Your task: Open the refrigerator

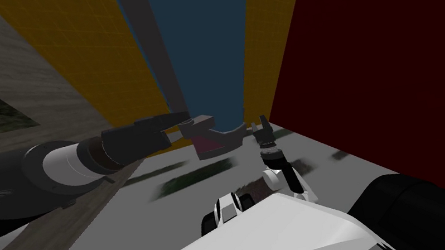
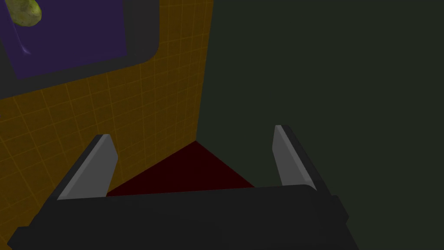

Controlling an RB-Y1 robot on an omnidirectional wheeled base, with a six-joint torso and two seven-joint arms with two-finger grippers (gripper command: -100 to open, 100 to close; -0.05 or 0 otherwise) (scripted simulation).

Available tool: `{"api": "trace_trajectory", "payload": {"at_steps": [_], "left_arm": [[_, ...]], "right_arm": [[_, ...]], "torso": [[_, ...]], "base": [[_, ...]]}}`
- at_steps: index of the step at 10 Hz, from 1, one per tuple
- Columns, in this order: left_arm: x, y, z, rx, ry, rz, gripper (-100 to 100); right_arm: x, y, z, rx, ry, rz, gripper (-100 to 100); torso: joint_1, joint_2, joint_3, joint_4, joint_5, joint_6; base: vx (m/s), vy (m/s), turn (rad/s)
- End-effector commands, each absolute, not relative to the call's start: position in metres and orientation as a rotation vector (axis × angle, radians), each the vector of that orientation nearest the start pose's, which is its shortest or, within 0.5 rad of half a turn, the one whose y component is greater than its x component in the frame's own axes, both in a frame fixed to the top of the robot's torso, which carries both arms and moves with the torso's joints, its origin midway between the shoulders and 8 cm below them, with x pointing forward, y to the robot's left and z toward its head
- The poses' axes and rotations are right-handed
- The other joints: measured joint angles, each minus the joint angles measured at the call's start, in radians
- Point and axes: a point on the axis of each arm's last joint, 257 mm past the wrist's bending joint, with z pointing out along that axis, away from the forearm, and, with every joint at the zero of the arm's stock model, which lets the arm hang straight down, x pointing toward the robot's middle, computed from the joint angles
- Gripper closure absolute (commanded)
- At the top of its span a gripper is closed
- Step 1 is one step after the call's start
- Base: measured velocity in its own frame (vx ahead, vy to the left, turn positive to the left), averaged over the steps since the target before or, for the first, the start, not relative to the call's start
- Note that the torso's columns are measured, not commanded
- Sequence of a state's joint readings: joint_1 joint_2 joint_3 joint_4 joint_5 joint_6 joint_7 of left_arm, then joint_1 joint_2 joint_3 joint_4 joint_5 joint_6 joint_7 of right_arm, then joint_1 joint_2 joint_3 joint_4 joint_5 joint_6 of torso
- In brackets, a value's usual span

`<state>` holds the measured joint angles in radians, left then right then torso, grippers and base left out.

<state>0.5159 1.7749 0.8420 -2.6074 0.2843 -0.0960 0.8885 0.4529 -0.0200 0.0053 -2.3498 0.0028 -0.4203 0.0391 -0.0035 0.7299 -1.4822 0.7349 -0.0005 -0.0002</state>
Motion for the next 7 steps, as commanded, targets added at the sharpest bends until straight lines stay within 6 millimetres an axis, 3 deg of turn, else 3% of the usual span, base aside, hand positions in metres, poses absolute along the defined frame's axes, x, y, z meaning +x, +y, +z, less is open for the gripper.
{"api": "trace_trajectory", "payload": {"at_steps": [1,7], "left_arm": [[0.292,0.055,0.160,0.293,1.782,-1.404,-100],[0.287,0.032,0.193,0.319,1.785,-1.422,-100]], "right_arm": [[0.346,-0.269,0.056,0.602,0.615,1.294,0],[0.346,-0.269,0.056,0.602,0.615,1.294,0]], "torso": [[-0.006,0.001,0.000,0.001,-0.003,0.001],[0.008,0.005,0.003,0.002,0.002,0.000]], "base": [[0.016,-0.028,0.029],[0.011,0.007,0.035]]}}
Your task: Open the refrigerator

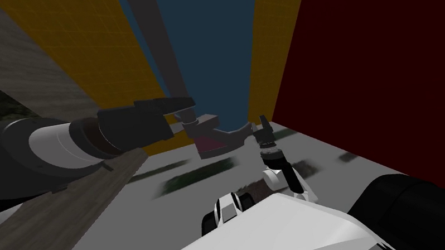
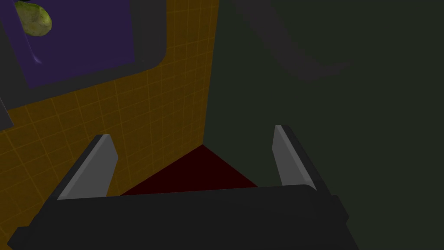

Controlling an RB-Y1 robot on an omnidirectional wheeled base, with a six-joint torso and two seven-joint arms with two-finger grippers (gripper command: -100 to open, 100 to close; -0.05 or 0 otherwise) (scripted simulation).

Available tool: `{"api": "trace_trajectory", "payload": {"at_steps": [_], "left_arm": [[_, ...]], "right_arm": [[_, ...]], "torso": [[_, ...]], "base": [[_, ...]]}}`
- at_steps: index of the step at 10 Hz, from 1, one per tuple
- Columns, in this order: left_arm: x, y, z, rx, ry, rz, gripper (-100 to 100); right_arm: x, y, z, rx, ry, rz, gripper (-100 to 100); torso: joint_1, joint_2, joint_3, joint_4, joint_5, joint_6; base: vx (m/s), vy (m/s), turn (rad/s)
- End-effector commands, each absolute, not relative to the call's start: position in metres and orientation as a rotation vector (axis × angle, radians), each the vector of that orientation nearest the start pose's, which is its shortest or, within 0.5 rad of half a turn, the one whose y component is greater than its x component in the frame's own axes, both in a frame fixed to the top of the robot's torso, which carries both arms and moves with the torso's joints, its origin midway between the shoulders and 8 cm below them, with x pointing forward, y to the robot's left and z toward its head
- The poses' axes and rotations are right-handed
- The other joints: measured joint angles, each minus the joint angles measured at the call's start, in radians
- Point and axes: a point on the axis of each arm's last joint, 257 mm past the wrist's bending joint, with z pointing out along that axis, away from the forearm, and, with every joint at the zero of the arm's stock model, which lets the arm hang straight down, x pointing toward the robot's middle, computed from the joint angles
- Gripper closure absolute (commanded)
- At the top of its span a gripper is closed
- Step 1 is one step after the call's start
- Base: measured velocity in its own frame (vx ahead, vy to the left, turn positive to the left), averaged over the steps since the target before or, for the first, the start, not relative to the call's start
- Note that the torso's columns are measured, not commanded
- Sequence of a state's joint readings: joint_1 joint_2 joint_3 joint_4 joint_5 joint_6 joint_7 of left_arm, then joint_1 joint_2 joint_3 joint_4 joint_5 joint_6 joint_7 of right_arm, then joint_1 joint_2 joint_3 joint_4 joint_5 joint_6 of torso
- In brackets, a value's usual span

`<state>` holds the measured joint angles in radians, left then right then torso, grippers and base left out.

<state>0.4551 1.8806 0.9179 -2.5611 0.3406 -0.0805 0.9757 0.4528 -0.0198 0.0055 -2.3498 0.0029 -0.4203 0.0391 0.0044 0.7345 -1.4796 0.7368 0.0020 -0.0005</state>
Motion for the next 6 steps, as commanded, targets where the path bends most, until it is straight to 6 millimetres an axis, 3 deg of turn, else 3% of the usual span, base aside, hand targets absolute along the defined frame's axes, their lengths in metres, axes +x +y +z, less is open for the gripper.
{"api": "trace_trajectory", "payload": {"at_steps": [1,5,6], "left_arm": [[0.2888,0.0334,0.1909,0.318,1.787,-1.417,-100],[0.2834,0.0276,0.1965,0.330,1.791,-1.427,-100],[0.2829,0.0272,0.1967,0.332,1.790,-1.428,0]], "right_arm": [[0.3458,-0.2686,0.0555,0.602,0.615,1.294,0],[0.3458,-0.2686,0.0556,0.602,0.615,1.294,0],[0.3458,-0.2686,0.0556,0.602,0.615,1.294,0]], "torso": [[-0.001,0.000,0.000,0.000,-0.001,0.000],[-0.004,0.000,0.000,0.000,-0.002,0.000],[-0.004,0.000,0.001,0.000,-0.002,0.000]], "base": [[0.010,0.024,0.031],[0.003,0.004,0.012],[0.000,0.000,0.000]]}}
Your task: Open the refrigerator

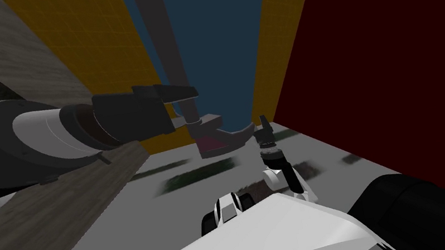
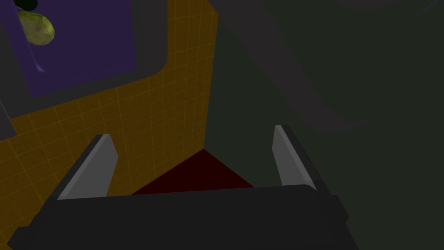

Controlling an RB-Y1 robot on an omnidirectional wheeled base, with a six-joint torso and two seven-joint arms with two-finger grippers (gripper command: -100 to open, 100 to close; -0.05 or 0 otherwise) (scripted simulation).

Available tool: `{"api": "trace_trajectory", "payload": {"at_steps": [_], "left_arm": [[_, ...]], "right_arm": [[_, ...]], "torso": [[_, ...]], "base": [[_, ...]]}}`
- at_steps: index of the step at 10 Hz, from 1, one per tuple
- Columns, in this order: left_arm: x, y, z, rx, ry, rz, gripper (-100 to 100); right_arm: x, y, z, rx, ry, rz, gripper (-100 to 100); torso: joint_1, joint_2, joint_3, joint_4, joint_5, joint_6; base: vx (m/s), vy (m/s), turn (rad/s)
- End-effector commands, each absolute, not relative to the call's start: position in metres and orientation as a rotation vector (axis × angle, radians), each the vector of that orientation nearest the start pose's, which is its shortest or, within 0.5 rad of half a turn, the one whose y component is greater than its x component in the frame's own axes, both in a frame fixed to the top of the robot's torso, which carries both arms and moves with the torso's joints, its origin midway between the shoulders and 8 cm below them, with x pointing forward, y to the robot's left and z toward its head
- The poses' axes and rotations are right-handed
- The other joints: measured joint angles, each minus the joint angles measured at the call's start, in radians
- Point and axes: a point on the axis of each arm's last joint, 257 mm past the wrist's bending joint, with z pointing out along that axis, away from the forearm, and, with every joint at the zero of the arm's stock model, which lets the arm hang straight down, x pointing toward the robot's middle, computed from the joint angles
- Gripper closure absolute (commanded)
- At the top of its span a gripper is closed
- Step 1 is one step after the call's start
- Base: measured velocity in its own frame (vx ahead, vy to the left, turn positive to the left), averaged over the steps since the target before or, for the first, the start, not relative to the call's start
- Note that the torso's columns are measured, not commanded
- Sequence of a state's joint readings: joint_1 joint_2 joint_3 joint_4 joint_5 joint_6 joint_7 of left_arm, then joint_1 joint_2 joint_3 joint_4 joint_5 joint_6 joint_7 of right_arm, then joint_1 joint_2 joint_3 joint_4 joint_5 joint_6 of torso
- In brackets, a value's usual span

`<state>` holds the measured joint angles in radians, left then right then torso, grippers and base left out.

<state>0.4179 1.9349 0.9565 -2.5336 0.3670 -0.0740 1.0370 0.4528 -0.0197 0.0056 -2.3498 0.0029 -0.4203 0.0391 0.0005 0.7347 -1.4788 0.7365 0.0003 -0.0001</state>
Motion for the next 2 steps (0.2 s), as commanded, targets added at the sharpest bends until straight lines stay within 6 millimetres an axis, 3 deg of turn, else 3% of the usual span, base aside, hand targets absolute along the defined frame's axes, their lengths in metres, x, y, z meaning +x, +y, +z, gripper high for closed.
{"api": "trace_trajectory", "payload": {"at_steps": [1,2], "left_arm": [[0.2824,0.0270,0.1969,0.334,1.790,-1.428,0],[0.2821,0.0268,0.1971,0.335,1.789,-1.428,0]], "right_arm": [[0.3458,-0.2686,0.0556,0.602,0.615,1.294,0],[0.3458,-0.2686,0.0556,0.602,0.615,1.294,0]], "torso": [[0.000,0.000,0.001,0.000,0.000,0.000],[0.000,0.001,0.001,0.000,0.000,0.000]], "base": [[0.000,0.000,0.000],[0.000,0.000,0.000]]}}
